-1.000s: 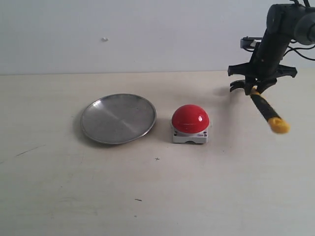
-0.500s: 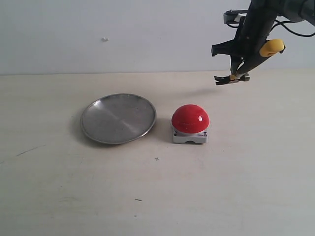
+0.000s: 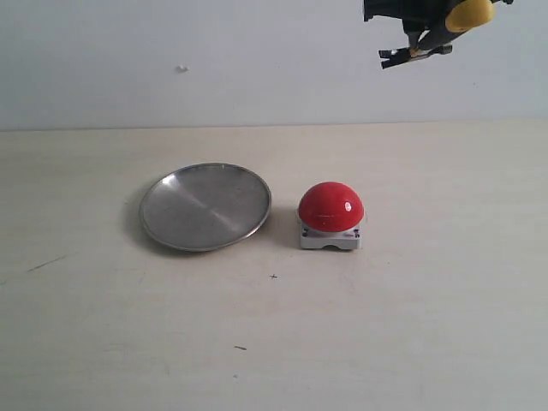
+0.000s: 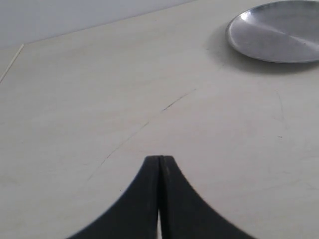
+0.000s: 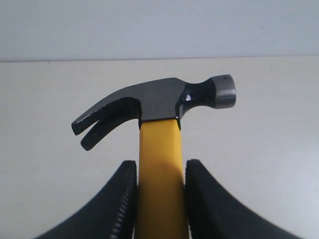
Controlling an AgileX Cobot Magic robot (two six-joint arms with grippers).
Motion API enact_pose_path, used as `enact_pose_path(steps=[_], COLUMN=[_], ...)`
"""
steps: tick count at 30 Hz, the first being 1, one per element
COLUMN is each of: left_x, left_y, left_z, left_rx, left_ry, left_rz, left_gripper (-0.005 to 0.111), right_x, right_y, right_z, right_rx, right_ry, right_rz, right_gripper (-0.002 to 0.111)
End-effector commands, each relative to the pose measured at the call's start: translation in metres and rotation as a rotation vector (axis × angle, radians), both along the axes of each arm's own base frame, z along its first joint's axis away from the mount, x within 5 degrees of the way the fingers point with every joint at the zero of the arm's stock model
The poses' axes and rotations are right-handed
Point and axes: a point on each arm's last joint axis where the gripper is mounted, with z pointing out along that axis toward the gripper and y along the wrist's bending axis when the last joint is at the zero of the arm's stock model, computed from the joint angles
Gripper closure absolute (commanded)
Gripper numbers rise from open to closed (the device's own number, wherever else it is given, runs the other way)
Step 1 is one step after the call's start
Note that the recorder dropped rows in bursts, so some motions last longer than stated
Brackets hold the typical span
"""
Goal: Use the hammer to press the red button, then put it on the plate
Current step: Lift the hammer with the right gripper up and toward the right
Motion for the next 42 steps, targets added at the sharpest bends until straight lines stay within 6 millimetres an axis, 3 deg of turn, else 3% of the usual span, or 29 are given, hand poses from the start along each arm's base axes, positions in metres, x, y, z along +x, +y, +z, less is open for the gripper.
enact_pose_path(steps=[1,7,13,20,23,26,33,38,42], left_x=[0.000,0.000,0.000,0.000,0.000,0.000,0.000,0.000,0.000], left_y=[0.000,0.000,0.000,0.000,0.000,0.000,0.000,0.000,0.001], left_z=[0.001,0.001,0.001,0.001,0.001,0.001,0.001,0.001,0.002], left_rx=[0.007,0.007,0.007,0.007,0.007,0.006,0.006,0.006,0.031], left_ry=[-0.011,-0.011,-0.011,-0.011,-0.011,-0.014,-0.015,-0.015,-0.022], left_rz=[0.001,0.001,0.001,0.001,0.001,0.000,0.000,0.000,-0.002], left_gripper=[0.107,0.107,0.107,0.107,0.107,0.107,0.107,0.107,0.107], right_x=[-0.011,-0.028,-0.057,-0.115,-0.153,-0.187,-0.205,-0.208,-0.227], right_y=[0.009,0.021,0.015,0.008,0.002,-0.013,-0.006,0.006,0.007], right_z=[0.032,0.048,0.043,0.022,0.013,-0.003,-0.018,-0.017,-0.013], right_rx=[-0.050,-0.125,-0.112,-0.103,-0.070,-0.080,0.020,0.115,0.158], right_ry=[-0.119,-0.255,-0.446,-0.654,-0.767,-0.752,-0.694,-0.666,-0.677], right_rz=[-0.049,-0.145,-0.177,-0.047,-0.012,-0.123,-0.029,0.092,0.143], right_gripper=[0.108,0.108,0.108,0.108,0.108,0.108,0.108,0.108,0.108])
